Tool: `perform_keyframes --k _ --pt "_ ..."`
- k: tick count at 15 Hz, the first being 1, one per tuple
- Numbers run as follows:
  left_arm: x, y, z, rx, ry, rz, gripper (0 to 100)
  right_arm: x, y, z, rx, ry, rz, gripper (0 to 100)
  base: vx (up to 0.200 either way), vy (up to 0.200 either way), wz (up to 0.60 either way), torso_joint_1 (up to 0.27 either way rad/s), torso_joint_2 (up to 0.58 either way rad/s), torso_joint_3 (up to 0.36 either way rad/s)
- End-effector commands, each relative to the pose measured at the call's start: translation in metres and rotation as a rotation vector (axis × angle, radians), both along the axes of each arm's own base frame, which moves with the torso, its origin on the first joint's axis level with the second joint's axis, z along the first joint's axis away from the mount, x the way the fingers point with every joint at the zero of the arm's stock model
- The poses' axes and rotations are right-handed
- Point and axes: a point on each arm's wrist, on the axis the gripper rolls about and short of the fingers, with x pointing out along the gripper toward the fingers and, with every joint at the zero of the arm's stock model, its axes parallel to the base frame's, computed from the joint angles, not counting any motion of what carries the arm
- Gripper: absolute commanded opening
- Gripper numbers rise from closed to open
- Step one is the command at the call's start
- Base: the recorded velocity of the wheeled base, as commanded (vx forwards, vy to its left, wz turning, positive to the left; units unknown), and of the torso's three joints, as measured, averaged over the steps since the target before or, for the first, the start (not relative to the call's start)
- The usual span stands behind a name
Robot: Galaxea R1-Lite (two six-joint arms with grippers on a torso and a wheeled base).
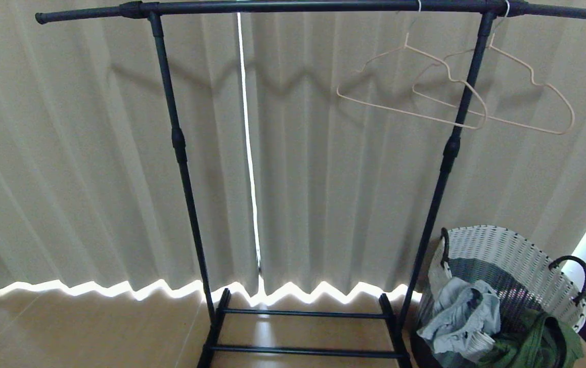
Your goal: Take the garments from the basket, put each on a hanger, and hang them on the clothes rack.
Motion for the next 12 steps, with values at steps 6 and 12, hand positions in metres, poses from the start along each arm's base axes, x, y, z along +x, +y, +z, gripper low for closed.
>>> perform_keyframes --k 6,12 --pt "0.0000 0.0000 0.0001 -0.003 0.000 0.000 100 -0.0001 0.0000 0.0001 -0.002 -0.001 0.002 100 0.000 -0.200 0.00 0.002 0.00 0.003" --pt "-0.0001 -0.0001 0.0005 -0.011 -0.002 -0.005 100 -0.0001 0.0000 0.0001 -0.003 -0.001 0.001 100 0.000 -0.100 0.00 -0.001 0.00 0.000"
